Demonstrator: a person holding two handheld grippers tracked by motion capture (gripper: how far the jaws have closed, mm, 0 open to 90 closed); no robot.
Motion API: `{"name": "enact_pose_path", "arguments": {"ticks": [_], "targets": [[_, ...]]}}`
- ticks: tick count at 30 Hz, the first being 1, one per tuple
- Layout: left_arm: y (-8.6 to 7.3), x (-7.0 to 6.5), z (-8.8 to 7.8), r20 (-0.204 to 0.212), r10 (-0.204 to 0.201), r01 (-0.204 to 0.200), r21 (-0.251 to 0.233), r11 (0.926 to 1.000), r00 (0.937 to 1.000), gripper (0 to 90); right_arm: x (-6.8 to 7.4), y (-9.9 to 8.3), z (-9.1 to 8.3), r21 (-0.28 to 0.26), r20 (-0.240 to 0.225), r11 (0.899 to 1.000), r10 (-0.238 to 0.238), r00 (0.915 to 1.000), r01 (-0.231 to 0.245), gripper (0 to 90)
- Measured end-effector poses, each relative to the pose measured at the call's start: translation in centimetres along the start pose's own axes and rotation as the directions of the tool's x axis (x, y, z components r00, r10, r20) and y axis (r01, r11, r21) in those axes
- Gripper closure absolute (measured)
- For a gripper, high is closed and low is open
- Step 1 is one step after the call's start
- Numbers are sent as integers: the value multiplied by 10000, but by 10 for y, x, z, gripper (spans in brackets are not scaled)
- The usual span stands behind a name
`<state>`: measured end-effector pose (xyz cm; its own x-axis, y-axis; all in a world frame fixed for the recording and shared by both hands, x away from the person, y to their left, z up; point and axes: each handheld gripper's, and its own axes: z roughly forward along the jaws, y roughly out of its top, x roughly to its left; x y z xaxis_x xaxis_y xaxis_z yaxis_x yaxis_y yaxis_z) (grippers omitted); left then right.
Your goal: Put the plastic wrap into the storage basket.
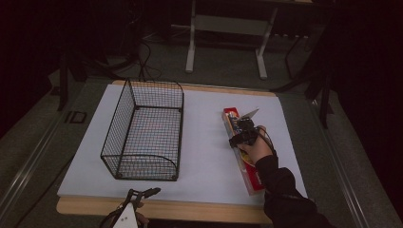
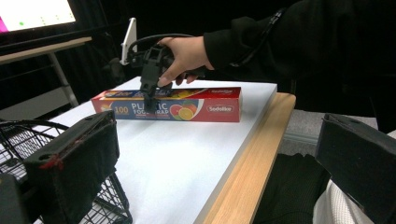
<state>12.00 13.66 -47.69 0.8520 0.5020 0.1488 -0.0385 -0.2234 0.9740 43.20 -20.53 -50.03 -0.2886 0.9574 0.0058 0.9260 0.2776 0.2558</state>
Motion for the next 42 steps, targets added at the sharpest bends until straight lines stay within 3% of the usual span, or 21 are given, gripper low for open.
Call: {"name": "enact_pose_path", "arguments": {"ticks": [3, 4, 8, 14, 20, 26, 32, 42], "targets": [[0, 0, 0, -49, 39, -39, 32, 10000, 10000, 2, 3, 2, 1, 44, 136, 10000, 3, 9999, -3, 266], [0, 0, 0, -49, 39, -39, 32, 10000, 10000, 2, 3, 3, 0, -11, 248, 10000, 56, 9997, -56, 324], [0, -1, 0, -92, 140, -138, 183, 9997, 9999, 2, 3, 3, -1, -122, 197, 9996, 260, 9995, -257, 346], [0, -1, 0, -98, 166, -164, 175, 9997, 9998, 2, 2, 6, 6, 613, 82, 9978, 242, 9997, -247, 363], [0, -1, 0, -82, 132, -130, 159, 9998, 9999, 2, 3, 10, 3, 854, 233, 9961, 193, 9995, -212, 390], [0, -1, 1, -63, 130, -129, 174, 9998, 9999, 2, -1, 16, -12, 693, 490, 9975, 73, 9988, -106, 394], [0, -1, 1, -59, 149, -147, 210, 9997, 9999, 2, -2, 21, -27, 623, 413, 9980, -132, 9991, 106, 395], [0, -1, 1, -46, 155, -154, 213, 9997, 9999, 2, 16, 30, -58, 288, 419, 9954, -922, 9949, 911, 395]]}}
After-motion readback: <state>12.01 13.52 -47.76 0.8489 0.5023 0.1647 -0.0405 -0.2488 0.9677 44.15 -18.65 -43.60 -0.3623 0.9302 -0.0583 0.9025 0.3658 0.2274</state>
